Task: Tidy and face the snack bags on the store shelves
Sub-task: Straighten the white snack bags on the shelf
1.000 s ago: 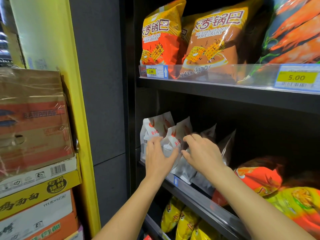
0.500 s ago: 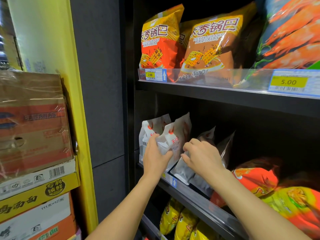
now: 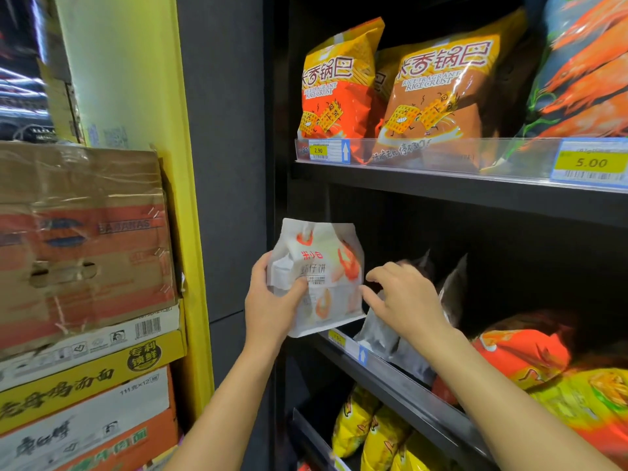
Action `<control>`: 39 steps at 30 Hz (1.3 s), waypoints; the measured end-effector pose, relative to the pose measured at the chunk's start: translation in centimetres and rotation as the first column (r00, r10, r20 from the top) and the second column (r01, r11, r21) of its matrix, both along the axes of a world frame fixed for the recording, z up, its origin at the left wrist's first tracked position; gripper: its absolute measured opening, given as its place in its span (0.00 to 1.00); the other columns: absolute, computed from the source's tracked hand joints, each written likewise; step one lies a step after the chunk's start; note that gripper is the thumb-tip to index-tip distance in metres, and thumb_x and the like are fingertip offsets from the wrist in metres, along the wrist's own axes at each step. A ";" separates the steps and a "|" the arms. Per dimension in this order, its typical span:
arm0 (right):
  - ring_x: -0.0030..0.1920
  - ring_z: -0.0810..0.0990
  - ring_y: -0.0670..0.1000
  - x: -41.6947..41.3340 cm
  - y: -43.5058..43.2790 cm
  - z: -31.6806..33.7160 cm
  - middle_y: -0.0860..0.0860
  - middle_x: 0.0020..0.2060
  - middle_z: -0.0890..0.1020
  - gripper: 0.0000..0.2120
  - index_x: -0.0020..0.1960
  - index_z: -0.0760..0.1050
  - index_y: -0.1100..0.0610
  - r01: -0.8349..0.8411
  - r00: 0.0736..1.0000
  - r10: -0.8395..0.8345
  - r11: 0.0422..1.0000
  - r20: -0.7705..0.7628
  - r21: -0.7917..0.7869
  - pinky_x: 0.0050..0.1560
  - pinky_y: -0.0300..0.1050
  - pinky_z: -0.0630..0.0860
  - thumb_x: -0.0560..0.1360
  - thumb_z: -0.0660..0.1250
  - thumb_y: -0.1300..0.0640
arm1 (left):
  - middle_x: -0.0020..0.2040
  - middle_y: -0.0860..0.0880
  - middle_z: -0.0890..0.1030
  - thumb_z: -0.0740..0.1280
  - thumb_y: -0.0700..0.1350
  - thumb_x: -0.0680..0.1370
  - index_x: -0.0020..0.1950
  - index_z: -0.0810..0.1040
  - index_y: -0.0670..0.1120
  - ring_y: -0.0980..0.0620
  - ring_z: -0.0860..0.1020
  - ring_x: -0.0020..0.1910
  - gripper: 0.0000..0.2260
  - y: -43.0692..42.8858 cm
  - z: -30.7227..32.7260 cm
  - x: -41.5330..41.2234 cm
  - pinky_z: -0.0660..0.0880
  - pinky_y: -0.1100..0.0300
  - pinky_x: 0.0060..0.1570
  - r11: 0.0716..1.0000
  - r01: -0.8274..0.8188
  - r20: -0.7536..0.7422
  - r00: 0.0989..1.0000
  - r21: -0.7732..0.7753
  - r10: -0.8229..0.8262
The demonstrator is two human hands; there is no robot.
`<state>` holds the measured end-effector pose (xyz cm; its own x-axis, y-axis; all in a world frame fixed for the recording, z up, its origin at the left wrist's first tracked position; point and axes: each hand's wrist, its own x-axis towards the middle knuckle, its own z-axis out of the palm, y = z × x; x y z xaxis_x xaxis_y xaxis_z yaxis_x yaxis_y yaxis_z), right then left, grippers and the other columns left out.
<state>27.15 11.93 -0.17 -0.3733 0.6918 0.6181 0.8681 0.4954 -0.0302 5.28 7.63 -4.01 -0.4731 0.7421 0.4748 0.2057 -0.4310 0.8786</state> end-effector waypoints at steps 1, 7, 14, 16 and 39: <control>0.60 0.79 0.49 -0.4 0.0 0.0 0.46 0.57 0.83 0.17 0.63 0.81 0.50 -0.035 0.998 0.035 0.999 -0.051 0.005 0.55 0.43 0.74 0.82 0.65 0.42 | 0.61 0.63 0.78 0.77 0.44 0.77 0.71 0.70 0.58 0.57 0.80 0.60 0.27 -0.6 -0.1 -0.7 0.84 0.55 0.53 1.000 0.003 0.031 1.000 -0.011 -0.003; 0.63 0.74 0.47 -3.9 -1.2 -0.1 0.49 0.62 0.80 0.20 0.67 0.78 0.54 -0.210 0.880 0.185 0.978 -0.437 -0.010 0.59 0.44 0.73 0.79 0.71 0.46 | 0.63 0.49 0.85 0.74 0.41 0.80 0.73 0.73 0.52 0.47 0.85 0.60 0.23 -4.0 -0.3 -5.9 0.83 0.42 0.57 0.995 0.088 0.305 0.950 -0.043 -0.071; 0.61 0.84 0.48 -8.8 -3.8 0.3 0.47 0.66 0.81 0.34 0.73 0.69 0.48 -0.633 0.565 0.076 0.679 -0.822 -0.372 0.60 0.52 0.83 0.72 0.70 0.34 | 0.61 0.47 0.87 0.69 0.41 0.82 0.73 0.75 0.49 0.45 0.86 0.59 0.18 -9.0 1.1 -9.0 0.83 0.45 0.56 0.981 0.187 0.374 0.915 -0.060 -0.151; 0.54 0.87 0.48 -9.9 -4.4 0.2 0.48 0.59 0.86 0.26 0.70 0.73 0.49 -0.745 0.473 0.056 0.558 -0.879 -0.366 0.51 0.46 0.86 0.76 0.70 0.40 | 0.62 0.47 0.86 0.69 0.44 0.83 0.73 0.75 0.50 0.45 0.86 0.59 0.18 -10.2 1.6 -9.5 0.83 0.47 0.53 0.973 0.215 0.349 0.920 -0.078 -0.176; 0.60 0.86 0.59 -11.5 -6.9 -1.3 0.54 0.60 0.86 0.20 0.70 0.77 0.52 -0.901 0.203 -0.230 0.336 -0.952 -0.273 0.68 0.66 0.77 0.81 0.68 0.45 | 0.62 0.62 0.84 0.75 0.61 0.76 0.72 0.72 0.60 0.63 0.83 0.57 0.27 -14.8 3.2 -10.0 0.77 0.62 0.54 0.943 0.171 0.101 0.984 -0.284 -0.148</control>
<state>15.69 5.03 -1.44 -0.4630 0.8827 0.0802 -0.2822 -0.0610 -0.9574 -4.71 -7.13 -0.85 -0.3638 0.9110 0.1942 0.0814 -0.1766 0.9809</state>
